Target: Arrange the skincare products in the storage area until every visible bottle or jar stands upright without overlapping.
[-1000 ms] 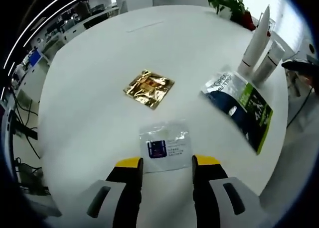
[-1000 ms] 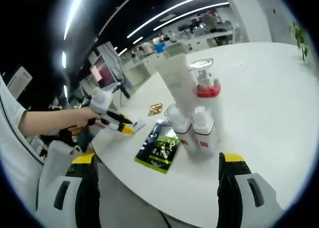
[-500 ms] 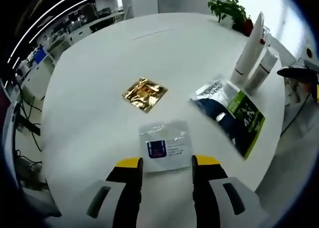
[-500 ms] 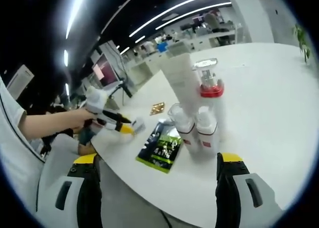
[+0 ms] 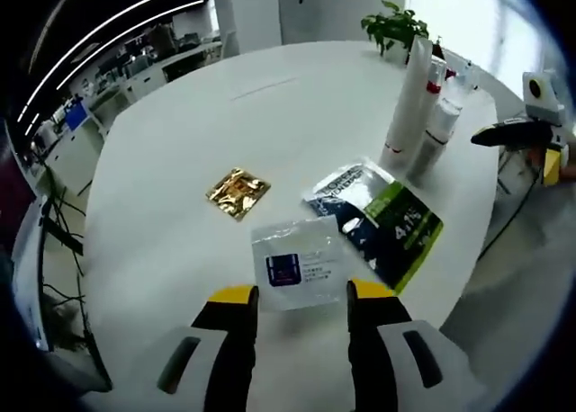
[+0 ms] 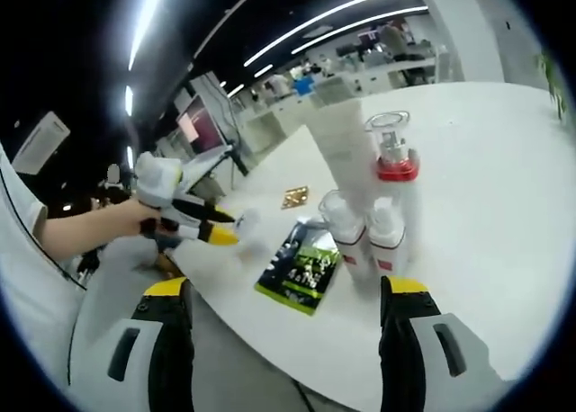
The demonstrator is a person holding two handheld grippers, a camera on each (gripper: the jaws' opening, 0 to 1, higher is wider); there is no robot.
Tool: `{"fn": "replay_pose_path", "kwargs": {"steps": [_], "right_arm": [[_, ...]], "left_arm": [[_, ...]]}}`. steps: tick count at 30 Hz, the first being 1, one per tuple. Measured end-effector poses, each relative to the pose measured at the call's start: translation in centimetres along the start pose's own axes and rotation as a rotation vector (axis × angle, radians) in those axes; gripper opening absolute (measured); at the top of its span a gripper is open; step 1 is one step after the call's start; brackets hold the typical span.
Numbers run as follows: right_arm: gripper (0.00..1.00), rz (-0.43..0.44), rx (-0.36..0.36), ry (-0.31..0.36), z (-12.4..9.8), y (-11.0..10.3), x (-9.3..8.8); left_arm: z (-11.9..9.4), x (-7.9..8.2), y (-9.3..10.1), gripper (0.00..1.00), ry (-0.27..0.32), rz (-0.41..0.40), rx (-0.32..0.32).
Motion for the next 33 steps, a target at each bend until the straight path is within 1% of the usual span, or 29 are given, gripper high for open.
{"fn": "replay_pose_path", "kwargs": {"steps": [2, 4, 6, 8, 10, 11, 13, 15, 20, 23, 24, 25, 26, 29, 33], "right_arm": [[0.84, -0.001, 0.007, -0.002, 0.0, -0.1, 0.0], [0.82, -0.008, 0.017, -0.006, 0.1, -0.3, 0.0], [0.80, -0.014, 0.022, -0.006, 0.2, -0.3, 0.0], [0.78, -0.021, 0.028, -0.006, 0.2, -0.4, 0.1], [0.75, -0.027, 0.037, -0.005, 0.2, -0.6, 0.1], [0.73, -0.023, 0.047, -0.003, 0.2, -0.7, 0.2], [0.69, -0.005, 0.082, 0.029, 0.2, -1.2, 0.5], [0.63, -0.007, 0.098, 0.038, 0.1, -1.5, 0.7], [0.44, -0.032, 0.146, 0.031, 0.3, -2.3, 0.6], [0.37, -0.049, 0.174, 0.021, 0.5, -3.2, 0.5], [0.36, -0.044, 0.171, 0.026, 0.6, -3.1, 0.5], [0.35, -0.019, 0.186, 0.039, 0.7, -3.5, 0.5], [0.35, -0.013, 0.193, 0.042, 0.8, -3.7, 0.5], [0.36, 0.003, 0.210, 0.055, 1.1, -4.5, 0.6], [0.36, 0.053, 0.235, 0.085, 1.6, -5.1, 1.1]], "left_arm": [[-0.3, 0.2, 0.2, 0.42, 0.017, -0.009, -0.003], [-1.1, 0.7, 1.4, 0.42, 0.034, -0.009, -0.007], [-1.4, 0.9, 1.6, 0.42, 0.052, -0.015, -0.013], [-2.0, 1.4, 2.6, 0.42, 0.071, -0.018, -0.019], [-2.3, 1.5, 3.1, 0.42, 0.084, -0.019, -0.020], [-2.7, 1.7, 3.5, 0.42, 0.090, -0.021, -0.021], [-3.3, 2.0, 4.4, 0.42, 0.106, -0.028, -0.025], [-3.8, 2.2, 5.2, 0.42, 0.121, -0.025, -0.029], [-4.9, 2.8, 6.9, 0.42, 0.157, -0.017, -0.041], [-5.4, 3.1, 7.7, 0.42, 0.175, -0.008, -0.043], [-5.6, 3.2, 7.9, 0.42, 0.180, -0.004, -0.044], [-5.7, 3.2, 8.0, 0.42, 0.183, -0.004, -0.046], [-5.9, 3.3, 8.2, 0.42, 0.189, -0.001, -0.049], [-6.3, 3.3, 8.6, 0.42, 0.195, 0.019, -0.047], [-7.1, 3.5, 9.4, 0.42, 0.213, 0.035, -0.056]]}}
Point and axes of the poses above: the point that each gripper's makers call its tool centre point, and the gripper's own axes: z roughly forward along the fingers, y roughly to its right, x roughly out of its top, the point moved 6 cm from there along -z, roughly backward along the fingers, and after that the axes turned 3 degrees about x, right-handed, at the moved point
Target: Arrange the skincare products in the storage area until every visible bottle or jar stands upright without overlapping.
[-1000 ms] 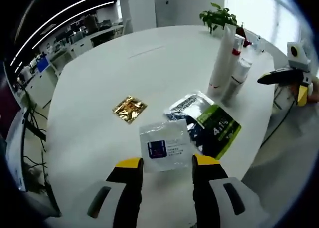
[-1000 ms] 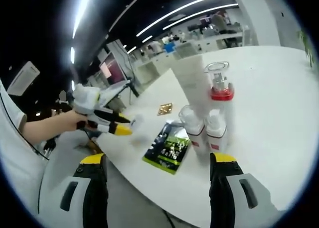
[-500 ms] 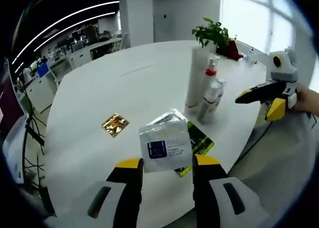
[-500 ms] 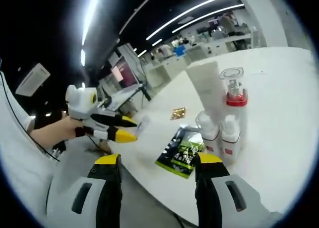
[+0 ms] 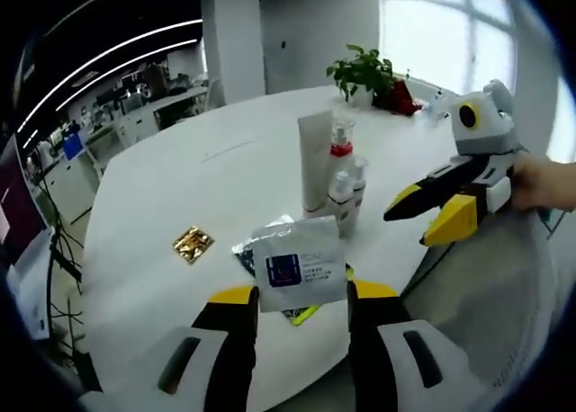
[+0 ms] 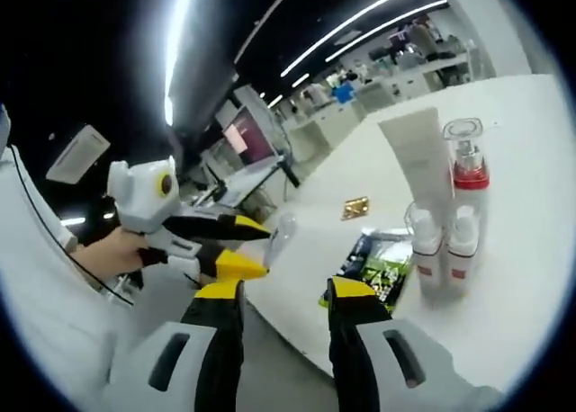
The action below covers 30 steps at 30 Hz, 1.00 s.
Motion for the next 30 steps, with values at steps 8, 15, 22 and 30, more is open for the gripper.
{"fn": "replay_pose_path", "kwargs": {"steps": [8, 15, 22, 30], "right_arm": [[0.30, 0.030, 0.029, 0.021, 1.4, -1.3, 1.5], [0.22, 0.082, 0.032, 0.036, 2.3, -1.3, 1.9], [0.05, 0.096, 0.014, 0.048, 2.4, -0.9, 2.0], [0.01, 0.150, 0.044, 0.055, 2.5, -1.3, 2.2]], "left_arm": [[-1.2, 0.5, 1.3, 0.42, 0.022, 0.100, 0.012], [-2.0, 1.4, 2.1, 0.42, 0.051, 0.135, 0.014], [-2.2, 1.6, 2.4, 0.42, 0.066, 0.133, 0.001], [-1.7, 1.3, 2.1, 0.43, 0.063, 0.117, -0.019]]}}
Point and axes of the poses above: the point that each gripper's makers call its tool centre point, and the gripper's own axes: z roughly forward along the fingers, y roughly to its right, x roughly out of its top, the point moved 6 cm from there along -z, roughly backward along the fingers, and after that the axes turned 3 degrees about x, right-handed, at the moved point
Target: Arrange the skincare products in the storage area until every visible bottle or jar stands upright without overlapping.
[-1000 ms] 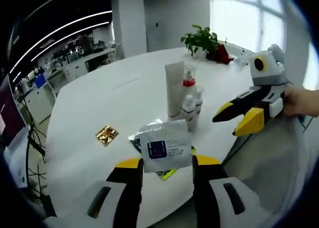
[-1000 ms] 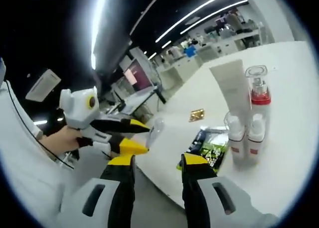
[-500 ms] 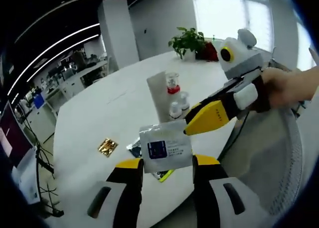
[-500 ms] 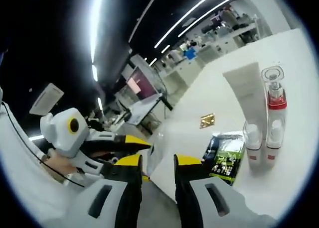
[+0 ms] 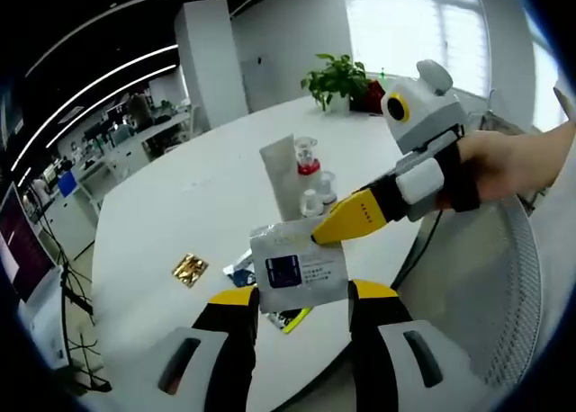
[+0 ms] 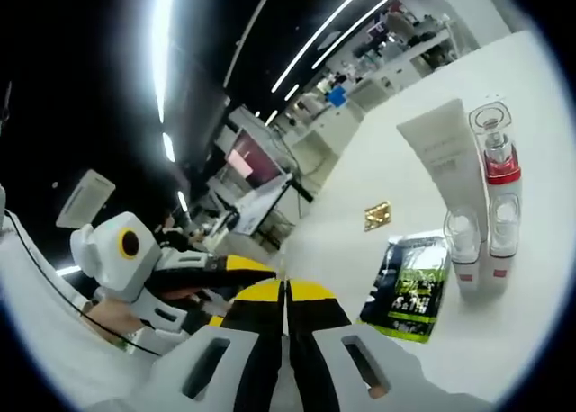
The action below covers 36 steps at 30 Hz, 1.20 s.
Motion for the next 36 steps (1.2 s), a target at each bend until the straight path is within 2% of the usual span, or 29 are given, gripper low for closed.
{"fn": "replay_pose_path", "kwargs": {"steps": [2, 4, 7, 10, 11, 14, 16, 20, 22, 25, 29, 31, 33, 36], "right_arm": [[0.01, -0.019, -0.001, -0.014, 0.0, -0.1, 0.0], [0.01, -0.056, -0.005, -0.058, -0.2, -0.1, 0.0], [0.01, -0.072, 0.006, -0.065, -0.2, -0.3, 0.2], [0.01, -0.074, 0.045, -0.078, -0.2, -0.6, 0.6], [0.01, -0.082, 0.058, -0.088, -0.2, -0.8, 0.7], [0.01, -0.097, 0.082, -0.127, 0.0, -0.9, 0.9], [0.01, -0.103, 0.102, -0.144, 0.4, -1.3, 1.0], [0.01, -0.100, 0.141, -0.170, 1.4, -1.8, 1.0], [0.01, -0.099, 0.156, -0.191, 1.8, -2.0, 0.7], [0.01, -0.106, 0.176, -0.222, 2.6, -2.4, 0.3], [0.01, -0.097, 0.195, -0.231, 3.5, -2.9, 0.1], [0.01, -0.106, 0.185, -0.242, 3.9, -2.9, 0.1], [0.01, -0.107, 0.174, -0.245, 4.1, -2.7, 0.2], [0.01, -0.121, 0.135, -0.260, 4.6, -2.3, 0.4]], "left_arm": [[0.1, -0.4, 0.0, 0.47, -0.005, 0.002, -0.023], [0.1, -0.8, -0.3, 0.54, -0.007, -0.009, -0.028], [-0.4, -1.2, -0.6, 0.56, 0.026, -0.123, -0.083], [-1.0, -2.0, -1.2, 0.54, 0.033, -0.191, -0.132], [-1.3, -2.2, -1.5, 0.51, 0.055, -0.256, -0.158], [-2.0, -3.0, -1.7, 0.44, 0.081, -0.363, -0.225], [-2.4, -3.6, -2.3, 0.39, 0.108, -0.400, -0.261], [-3.1, -4.6, -2.9, 0.22, 0.112, -0.490, -0.272], [-3.3, -4.9, -3.4, 0.21, 0.137, -0.528, -0.293], [-3.6, -4.7, -3.0, 0.18, 0.159, -0.575, -0.335], [-3.5, -4.9, -2.7, 0.09, 0.142, -0.582, -0.335], [-3.5, -5.1, -2.8, 0.08, 0.136, -0.595, -0.324], [-3.5, -5.4, -3.0, 0.03, 0.129, -0.615, -0.308], [-3.4, -5.6, -3.2, 0.01, 0.108, -0.715, -0.301]]}}
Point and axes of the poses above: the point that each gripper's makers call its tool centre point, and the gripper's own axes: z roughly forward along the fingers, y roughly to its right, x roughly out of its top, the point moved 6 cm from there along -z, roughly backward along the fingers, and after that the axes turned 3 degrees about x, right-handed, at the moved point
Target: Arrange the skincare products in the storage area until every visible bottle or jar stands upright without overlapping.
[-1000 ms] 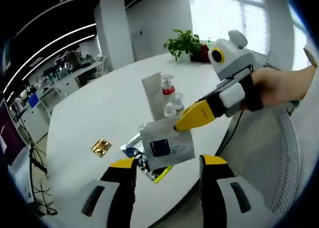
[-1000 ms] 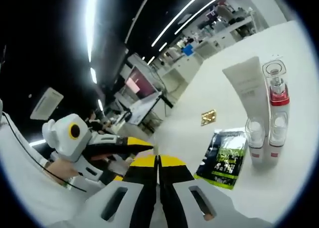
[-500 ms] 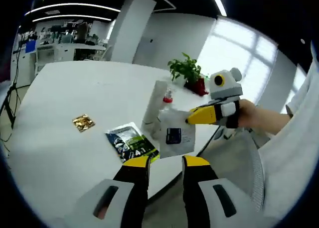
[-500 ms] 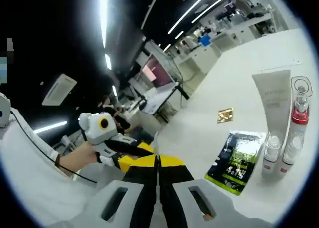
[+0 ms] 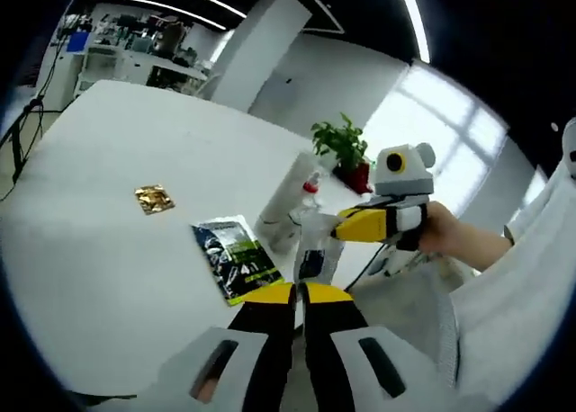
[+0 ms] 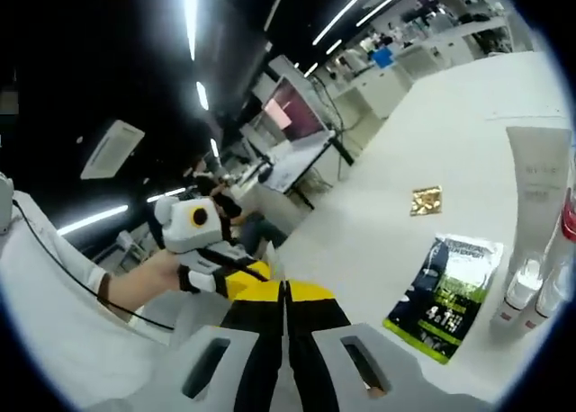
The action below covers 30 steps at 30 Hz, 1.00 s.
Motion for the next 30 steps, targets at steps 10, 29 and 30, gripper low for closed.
{"fn": "replay_pose_path", "kwargs": {"steps": [10, 29, 30], "right_arm": [[0.01, -0.109, -0.188, -0.173, 3.4, 2.7, -0.2], [0.01, -0.238, -0.346, -0.360, 9.1, 8.9, -3.1], [0.01, -0.230, -0.351, -0.367, 9.4, 9.4, -3.4]], "left_arm": [[1.0, -0.7, -2.9, 0.01, -0.065, -0.178, 0.113], [4.7, -2.7, -10.9, 0.01, -0.218, -0.189, 0.224], [5.0, -2.8, -11.4, 0.01, -0.232, -0.191, 0.227]]}}
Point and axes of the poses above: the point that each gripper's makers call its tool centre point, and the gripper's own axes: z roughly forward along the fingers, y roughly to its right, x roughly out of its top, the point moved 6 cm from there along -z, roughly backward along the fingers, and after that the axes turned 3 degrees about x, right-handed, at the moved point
